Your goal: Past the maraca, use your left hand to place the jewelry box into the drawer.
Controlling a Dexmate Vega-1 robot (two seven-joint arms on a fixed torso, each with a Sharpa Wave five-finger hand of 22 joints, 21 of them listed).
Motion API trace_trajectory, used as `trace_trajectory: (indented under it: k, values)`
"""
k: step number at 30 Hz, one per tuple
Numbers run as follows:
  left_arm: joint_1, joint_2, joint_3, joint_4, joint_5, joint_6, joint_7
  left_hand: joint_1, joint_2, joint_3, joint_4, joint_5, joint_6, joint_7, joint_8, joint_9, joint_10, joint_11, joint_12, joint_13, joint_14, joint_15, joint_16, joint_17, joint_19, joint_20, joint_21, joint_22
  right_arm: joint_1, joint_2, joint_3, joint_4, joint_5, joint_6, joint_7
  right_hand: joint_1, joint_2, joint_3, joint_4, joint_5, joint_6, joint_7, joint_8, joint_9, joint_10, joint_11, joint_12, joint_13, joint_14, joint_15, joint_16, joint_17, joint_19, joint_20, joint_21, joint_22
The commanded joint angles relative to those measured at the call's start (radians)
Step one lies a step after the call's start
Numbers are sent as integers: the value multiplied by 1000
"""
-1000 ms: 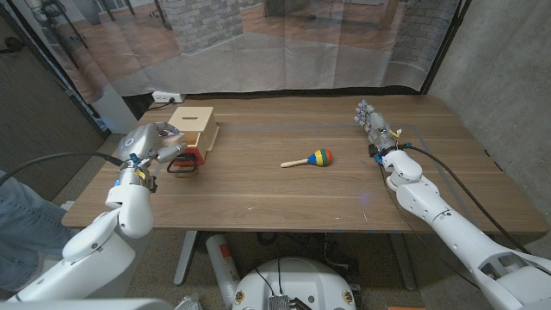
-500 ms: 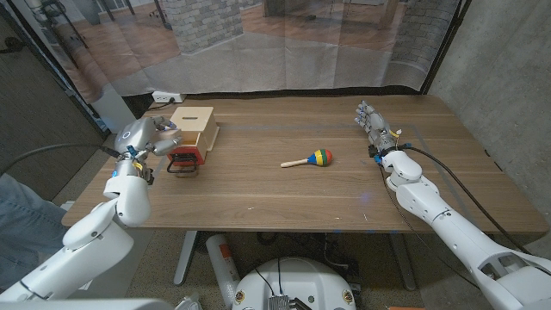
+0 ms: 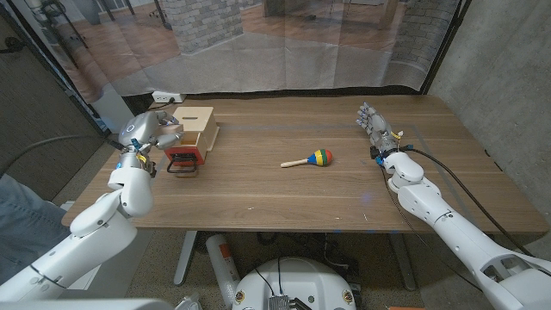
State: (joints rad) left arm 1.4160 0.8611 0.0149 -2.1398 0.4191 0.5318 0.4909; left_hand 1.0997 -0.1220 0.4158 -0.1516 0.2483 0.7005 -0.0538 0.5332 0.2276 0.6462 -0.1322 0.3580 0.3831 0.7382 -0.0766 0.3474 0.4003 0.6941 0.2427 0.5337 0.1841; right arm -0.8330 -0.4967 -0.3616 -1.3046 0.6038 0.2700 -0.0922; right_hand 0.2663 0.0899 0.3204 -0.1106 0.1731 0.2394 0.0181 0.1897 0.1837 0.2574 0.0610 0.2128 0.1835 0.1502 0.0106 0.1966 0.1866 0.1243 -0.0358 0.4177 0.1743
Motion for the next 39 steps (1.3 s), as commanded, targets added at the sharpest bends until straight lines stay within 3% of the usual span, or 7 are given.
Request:
trace_trajectory:
  k: [1,15,26,39]
  values:
    - [-78,18,60,52,-14,7,4,224,229,20,7,6,14,0,6,-1,12,-2,-4,6,7,-71,-3,8,181,-268,6,3,-2,-5,3,-2,2,-7,-2,1,6,1,-3,5,7,-1,6,5,11,1,5,3,8,-2,-1,2,13,-2,-3,5]
    - [-153,41,140,114,-52,-24,10,215,225,21,11,3,19,-7,6,-4,17,-9,-11,11,6,-74,-8,14,171,-268,10,3,-13,-9,6,-11,3,-12,-14,0,6,2,-3,5,8,-1,7,5,11,-1,4,3,9,-1,-1,3,16,-3,-8,5]
    - [-140,56,144,125,-89,-31,31,209,223,23,12,2,16,-10,4,-5,20,-12,-17,15,0,-73,-15,18,159,-266,12,3,-16,-9,2,-19,0,-23,-20,1,8,2,-3,5,8,-1,6,5,12,1,5,3,10,-1,-1,2,19,-2,-11,5]
    - [-142,63,160,147,-117,-33,52,199,219,27,13,2,3,-8,-2,-7,-2,-13,-39,21,-45,-63,-45,16,107,-239,4,4,-7,-11,-8,-17,-6,-44,-23,1,8,3,-3,5,9,-1,6,5,13,0,5,3,10,-1,-2,2,21,-3,-15,5]
